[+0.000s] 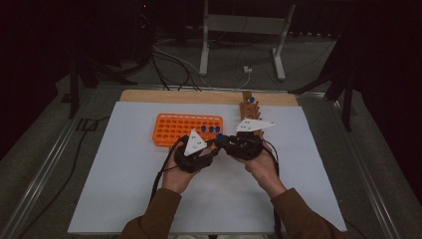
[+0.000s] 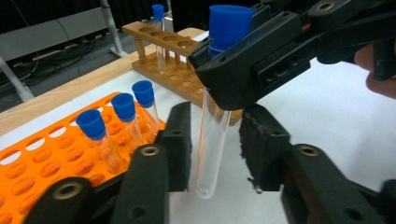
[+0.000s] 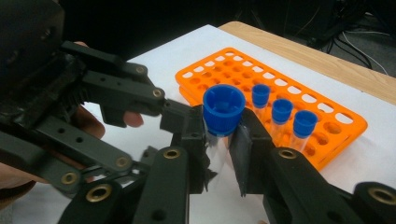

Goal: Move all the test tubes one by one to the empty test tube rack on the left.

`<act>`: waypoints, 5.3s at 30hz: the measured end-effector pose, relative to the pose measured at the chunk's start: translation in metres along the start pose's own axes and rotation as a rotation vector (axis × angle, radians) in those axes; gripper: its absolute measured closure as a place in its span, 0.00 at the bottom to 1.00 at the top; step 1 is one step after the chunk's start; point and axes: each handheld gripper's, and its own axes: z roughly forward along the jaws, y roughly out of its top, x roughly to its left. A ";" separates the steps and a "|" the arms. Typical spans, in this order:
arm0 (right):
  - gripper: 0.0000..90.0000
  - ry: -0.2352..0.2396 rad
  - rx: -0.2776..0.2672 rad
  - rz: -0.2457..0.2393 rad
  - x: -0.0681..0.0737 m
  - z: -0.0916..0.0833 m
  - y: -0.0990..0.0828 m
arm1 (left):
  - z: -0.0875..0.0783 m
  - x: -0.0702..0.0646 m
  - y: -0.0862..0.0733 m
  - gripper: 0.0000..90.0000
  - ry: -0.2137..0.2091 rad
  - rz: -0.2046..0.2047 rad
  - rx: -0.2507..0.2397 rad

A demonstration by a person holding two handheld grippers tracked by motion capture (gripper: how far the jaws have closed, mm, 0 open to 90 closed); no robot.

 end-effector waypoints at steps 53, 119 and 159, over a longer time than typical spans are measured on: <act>0.00 -0.183 -0.108 0.019 -0.024 -0.062 -0.056 | -0.024 0.061 -0.007 0.87 0.189 -0.121 -0.083; 0.00 -0.179 -0.129 0.080 -0.037 -0.078 -0.075 | 0.047 0.068 -0.045 0.87 0.253 -0.196 0.080; 0.00 -0.179 -0.119 0.091 -0.038 -0.074 -0.078 | -0.062 0.069 -0.051 0.04 0.200 -0.233 0.001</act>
